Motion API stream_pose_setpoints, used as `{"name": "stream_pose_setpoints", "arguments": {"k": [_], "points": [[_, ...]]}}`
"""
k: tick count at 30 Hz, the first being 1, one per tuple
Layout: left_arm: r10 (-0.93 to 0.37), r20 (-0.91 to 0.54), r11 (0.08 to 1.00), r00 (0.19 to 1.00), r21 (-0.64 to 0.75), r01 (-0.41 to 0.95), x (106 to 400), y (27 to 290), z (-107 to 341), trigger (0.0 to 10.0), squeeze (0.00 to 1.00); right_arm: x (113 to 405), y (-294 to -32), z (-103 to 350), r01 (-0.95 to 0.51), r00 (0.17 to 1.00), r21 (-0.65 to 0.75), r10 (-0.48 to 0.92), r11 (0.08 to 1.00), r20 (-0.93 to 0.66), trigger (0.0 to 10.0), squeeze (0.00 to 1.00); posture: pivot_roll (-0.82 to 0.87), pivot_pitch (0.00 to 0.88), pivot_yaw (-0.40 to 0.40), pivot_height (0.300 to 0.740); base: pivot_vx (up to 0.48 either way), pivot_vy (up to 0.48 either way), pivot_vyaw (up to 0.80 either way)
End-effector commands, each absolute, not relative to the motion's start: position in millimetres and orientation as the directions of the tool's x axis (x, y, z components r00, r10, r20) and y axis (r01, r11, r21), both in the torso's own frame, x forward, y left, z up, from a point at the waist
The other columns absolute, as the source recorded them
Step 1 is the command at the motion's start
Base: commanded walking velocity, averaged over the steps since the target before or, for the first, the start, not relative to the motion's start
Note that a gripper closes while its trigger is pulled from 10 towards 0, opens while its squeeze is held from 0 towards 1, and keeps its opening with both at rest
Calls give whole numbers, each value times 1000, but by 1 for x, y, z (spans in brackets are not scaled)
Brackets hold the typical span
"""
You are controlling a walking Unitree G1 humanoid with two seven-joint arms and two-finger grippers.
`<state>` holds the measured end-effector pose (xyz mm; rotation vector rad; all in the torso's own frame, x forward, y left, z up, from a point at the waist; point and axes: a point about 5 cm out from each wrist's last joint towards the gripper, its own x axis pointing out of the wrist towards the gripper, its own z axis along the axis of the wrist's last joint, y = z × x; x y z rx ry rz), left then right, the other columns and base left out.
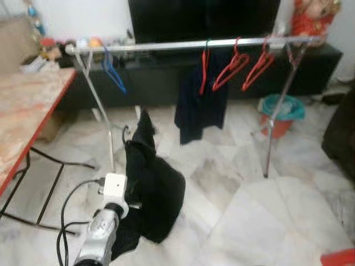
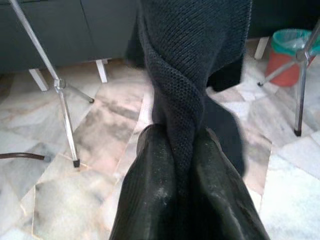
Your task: Hang hanger
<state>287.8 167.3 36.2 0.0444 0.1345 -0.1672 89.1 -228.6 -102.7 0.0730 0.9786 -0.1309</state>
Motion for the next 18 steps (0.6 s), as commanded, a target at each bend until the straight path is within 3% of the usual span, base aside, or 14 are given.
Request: {"name": "stream_pose_setpoints", "arguments": {"k": [1,6,18], "points": [[-140,-117,988,983,56,147,289,178,42,10000,0,103,-218,-102,138,578,26,-59,990,-814,10000,0,-39,0,36,740,0,394,0],[-147,-119,986,982,57,155,289,178,42,10000,0,107,-215,-101,135,583,26,-58,990,-811,10000,0,-39,0,38,740,0,359,0],[-187,-132,978,974,71,197,287,177,41,10000,0,109,-214,-101,136,584,26,-59,990,-809,10000,0,-33,0,39,740,0,0,0]]}}
